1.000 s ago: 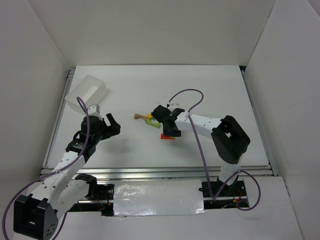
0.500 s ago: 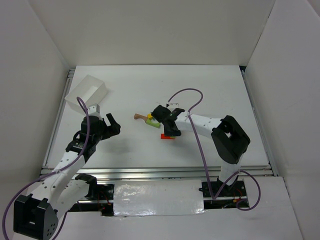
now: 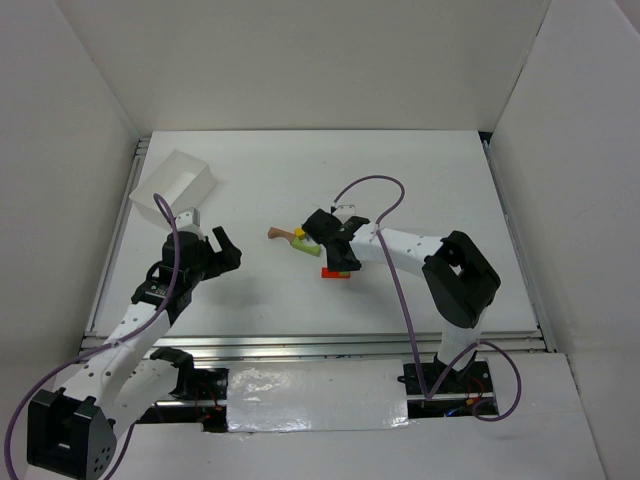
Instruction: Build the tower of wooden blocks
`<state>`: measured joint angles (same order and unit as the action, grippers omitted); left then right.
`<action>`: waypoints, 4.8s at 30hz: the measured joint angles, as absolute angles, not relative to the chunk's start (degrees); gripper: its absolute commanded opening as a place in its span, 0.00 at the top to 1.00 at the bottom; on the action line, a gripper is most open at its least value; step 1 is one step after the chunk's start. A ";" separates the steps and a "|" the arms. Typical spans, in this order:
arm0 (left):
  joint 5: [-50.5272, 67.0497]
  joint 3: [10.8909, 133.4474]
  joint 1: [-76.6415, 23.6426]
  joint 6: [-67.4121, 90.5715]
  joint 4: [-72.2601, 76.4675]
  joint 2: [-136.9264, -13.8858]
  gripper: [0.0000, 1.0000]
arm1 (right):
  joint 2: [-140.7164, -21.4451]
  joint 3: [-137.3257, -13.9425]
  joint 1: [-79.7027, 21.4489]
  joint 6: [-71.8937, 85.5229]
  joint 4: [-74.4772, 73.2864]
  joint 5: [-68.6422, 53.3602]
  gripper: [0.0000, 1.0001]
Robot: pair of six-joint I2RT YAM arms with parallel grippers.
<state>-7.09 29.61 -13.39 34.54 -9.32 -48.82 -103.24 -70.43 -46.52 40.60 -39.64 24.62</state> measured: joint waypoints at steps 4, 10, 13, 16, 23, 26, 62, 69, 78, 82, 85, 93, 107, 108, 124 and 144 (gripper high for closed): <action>-6.74 29.61 -13.39 34.52 -9.30 -48.82 0.01 | -103.24 -70.43 -46.52 40.60 -39.64 24.64 0.58; -6.70 29.61 -13.39 34.52 -9.30 -48.82 0.01 | -103.24 -70.43 -46.52 40.69 -39.66 24.64 0.59; -6.70 29.61 -13.39 34.52 -9.30 -48.82 0.01 | -103.18 -70.35 -46.52 41.04 -39.66 24.67 0.59; -6.57 29.61 -13.39 34.52 -9.30 -48.82 0.01 | -102.52 -69.67 -46.52 41.30 -39.70 24.64 0.59; -6.33 29.61 -13.47 34.52 -9.21 -48.82 0.01 | -101.19 -69.60 -46.52 42.04 -39.72 24.69 0.59; -6.33 29.61 -13.54 34.52 -9.10 -48.82 0.01 | -101.03 -69.60 -46.54 42.33 -39.75 24.69 0.60; 15.77 49.69 -15.14 17.56 -1.96 -75.88 0.01 | -83.74 -71.48 -42.68 37.01 -37.69 23.57 0.00; 29.08 67.35 -17.61 -1.61 -5.76 -98.70 0.01 | -77.52 -64.60 -33.80 35.00 -36.49 20.56 0.00; 27.14 78.67 -22.98 -14.11 -14.96 -111.48 0.03 | -75.99 -59.57 -28.25 33.74 -36.16 17.43 0.00; 25.74 79.99 -23.51 -15.77 -16.45 -113.19 0.09 | -75.20 -58.08 -26.98 33.52 -35.94 16.47 0.00; 24.77 81.41 -23.44 -16.64 -16.56 -114.96 0.14 | -75.16 -57.49 -26.50 33.50 -35.97 15.99 0.00; 22.28 81.41 -23.29 -17.08 -16.73 -115.42 0.33 | -74.24 -56.53 -24.84 33.47 -35.64 15.31 0.00; 22.31 81.89 -23.97 -18.09 -16.45 -116.84 0.65 | -71.81 -53.54 -24.08 33.54 -34.68 14.22 0.00; 22.33 81.89 -24.01 -18.06 -16.36 -116.84 0.66 | -71.70 -53.41 -24.08 33.54 -34.63 14.17 0.00; 26.65 77.54 -26.96 -23.03 -19.38 -99.50 0.79 | -67.55 -50.94 -23.03 33.08 -34.11 14.85 0.00; 30.26 80.14 -36.42 -32.80 -31.09 -101.34 0.81 | -61.47 -48.49 -15.25 28.77 -33.01 12.01 0.00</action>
